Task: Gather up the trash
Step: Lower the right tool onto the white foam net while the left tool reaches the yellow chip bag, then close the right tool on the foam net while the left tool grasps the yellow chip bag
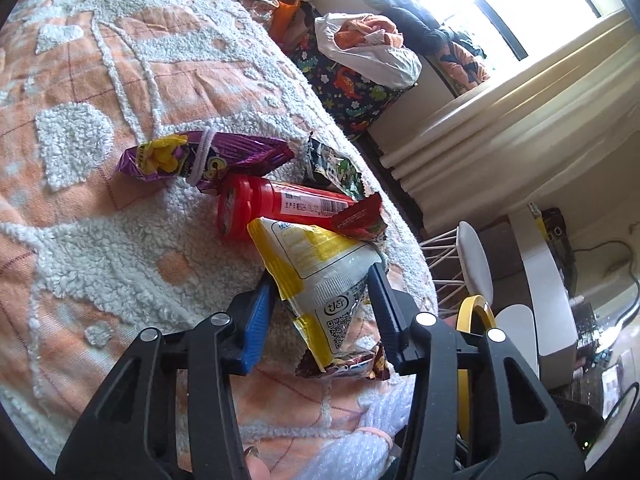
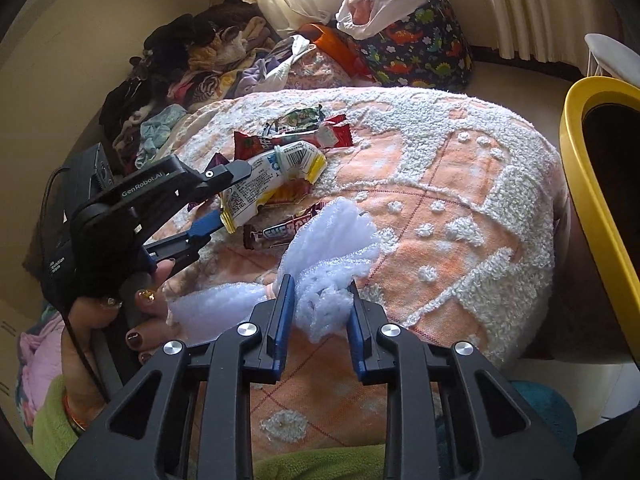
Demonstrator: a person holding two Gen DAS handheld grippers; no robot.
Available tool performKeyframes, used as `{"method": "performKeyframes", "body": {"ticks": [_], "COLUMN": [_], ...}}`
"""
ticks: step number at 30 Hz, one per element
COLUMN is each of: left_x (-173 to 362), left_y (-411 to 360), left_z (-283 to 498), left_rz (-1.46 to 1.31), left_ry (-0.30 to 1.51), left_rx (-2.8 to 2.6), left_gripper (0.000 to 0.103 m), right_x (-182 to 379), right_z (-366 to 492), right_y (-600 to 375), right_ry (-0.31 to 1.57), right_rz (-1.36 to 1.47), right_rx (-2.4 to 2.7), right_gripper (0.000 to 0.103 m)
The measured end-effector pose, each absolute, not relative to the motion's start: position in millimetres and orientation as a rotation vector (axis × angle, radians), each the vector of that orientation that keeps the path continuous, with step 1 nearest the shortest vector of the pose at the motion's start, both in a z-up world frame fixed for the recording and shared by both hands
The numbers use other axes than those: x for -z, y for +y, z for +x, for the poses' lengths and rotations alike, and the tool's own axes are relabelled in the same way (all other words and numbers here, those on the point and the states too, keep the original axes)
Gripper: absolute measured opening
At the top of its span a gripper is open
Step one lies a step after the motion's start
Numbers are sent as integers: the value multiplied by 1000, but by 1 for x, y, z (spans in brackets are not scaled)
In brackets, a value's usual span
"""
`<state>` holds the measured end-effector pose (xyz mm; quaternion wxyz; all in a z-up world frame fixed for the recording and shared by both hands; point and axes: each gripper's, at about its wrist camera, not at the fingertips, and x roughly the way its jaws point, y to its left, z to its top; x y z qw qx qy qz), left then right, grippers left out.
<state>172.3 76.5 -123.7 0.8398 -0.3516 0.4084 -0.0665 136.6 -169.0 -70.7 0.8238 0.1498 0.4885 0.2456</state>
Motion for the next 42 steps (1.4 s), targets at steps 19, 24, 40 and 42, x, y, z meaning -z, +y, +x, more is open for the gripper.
{"method": "performKeyframes", "body": {"ticks": [19,24,40,42], "left_x": [102,110,89,85], "left_y": [67,75,69,68], "left_z": [142,131,117,116], "left_rz": [-649,-638,-501,-498], "left_ry": [860,886,824,812], "left_rx": [141,102,93,95], "left_gripper": [32,41,31,29], "right_x": [49,46,33,30], "right_z": [132,133,131,131], "right_y": [-188,-197,-212,-214], "right_ry": [973,963,923,916], "right_rz": [293,309,341,343], "right_rx": [-529,-512,-512,-512], "right_gripper": [22,22,22,22]}}
